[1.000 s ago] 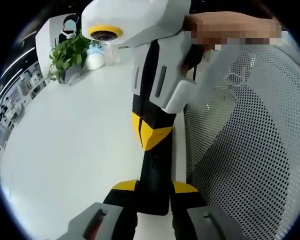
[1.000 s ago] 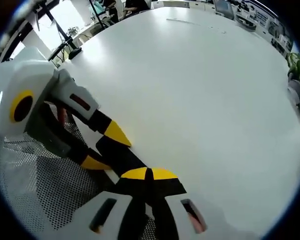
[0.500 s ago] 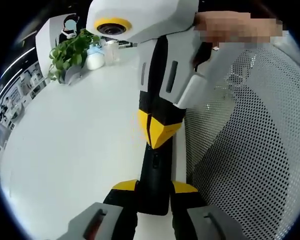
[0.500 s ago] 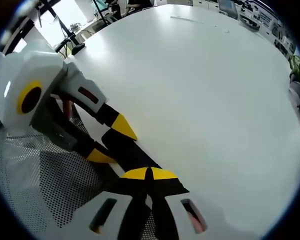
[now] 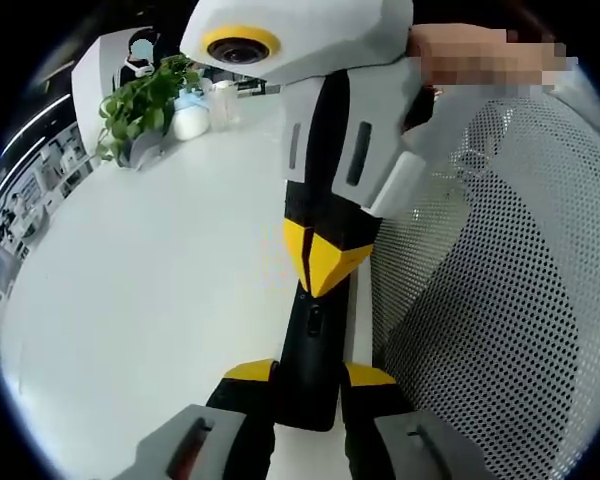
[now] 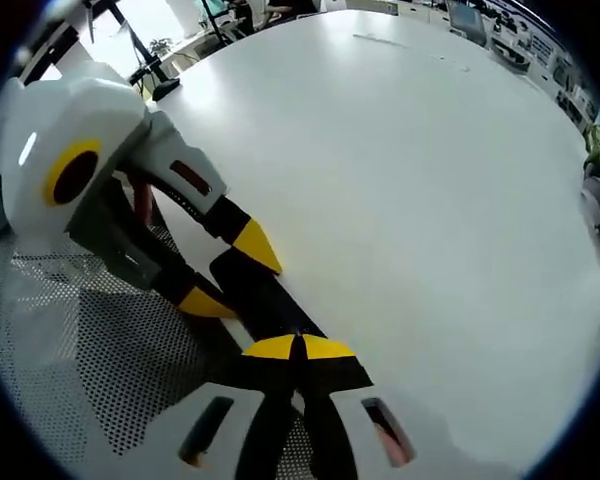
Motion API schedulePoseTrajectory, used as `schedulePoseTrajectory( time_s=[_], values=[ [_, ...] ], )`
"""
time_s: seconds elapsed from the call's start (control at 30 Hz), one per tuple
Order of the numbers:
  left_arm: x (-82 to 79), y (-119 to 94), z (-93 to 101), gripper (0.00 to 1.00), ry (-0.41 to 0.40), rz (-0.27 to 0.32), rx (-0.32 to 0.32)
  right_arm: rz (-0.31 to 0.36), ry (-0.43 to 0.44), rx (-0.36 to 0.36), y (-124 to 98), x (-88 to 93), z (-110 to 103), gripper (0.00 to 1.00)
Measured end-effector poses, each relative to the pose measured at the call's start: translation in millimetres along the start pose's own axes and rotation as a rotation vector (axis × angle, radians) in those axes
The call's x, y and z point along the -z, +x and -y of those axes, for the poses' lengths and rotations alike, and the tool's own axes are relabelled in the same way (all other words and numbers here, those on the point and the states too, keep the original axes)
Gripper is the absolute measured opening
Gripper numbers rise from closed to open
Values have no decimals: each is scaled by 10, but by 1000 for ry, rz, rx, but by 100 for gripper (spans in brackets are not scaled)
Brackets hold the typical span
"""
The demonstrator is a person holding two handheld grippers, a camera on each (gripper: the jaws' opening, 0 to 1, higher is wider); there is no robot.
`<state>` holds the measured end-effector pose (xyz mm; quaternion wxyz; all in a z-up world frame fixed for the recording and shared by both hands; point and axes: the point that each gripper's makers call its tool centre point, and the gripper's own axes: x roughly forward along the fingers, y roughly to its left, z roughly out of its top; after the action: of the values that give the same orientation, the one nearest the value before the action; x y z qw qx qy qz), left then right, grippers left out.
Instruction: Press the specified remote control buttons in sequence, fully releasing each button before pressing the next.
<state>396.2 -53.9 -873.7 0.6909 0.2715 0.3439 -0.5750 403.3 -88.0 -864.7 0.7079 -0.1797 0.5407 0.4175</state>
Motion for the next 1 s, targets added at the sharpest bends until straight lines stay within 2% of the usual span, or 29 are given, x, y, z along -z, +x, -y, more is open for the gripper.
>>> schedulePoseTrajectory(
  time_s=[0.4, 0.57, 0.7, 1.0],
  values=[
    [-1, 0, 3, 25, 3, 1, 2, -4, 1, -14, -5, 9, -20, 0],
    [-1, 0, 2, 25, 2, 1, 2, -13, -60, -10, -1, 12, -64, 0],
    [-4, -1, 3, 25, 2, 0, 2, -12, -51, -13, 0, 11, -51, 0],
    [-12, 15, -14, 25, -5, 0, 0, -36, -175, 23, 22, 1, -58, 0]
  ],
)
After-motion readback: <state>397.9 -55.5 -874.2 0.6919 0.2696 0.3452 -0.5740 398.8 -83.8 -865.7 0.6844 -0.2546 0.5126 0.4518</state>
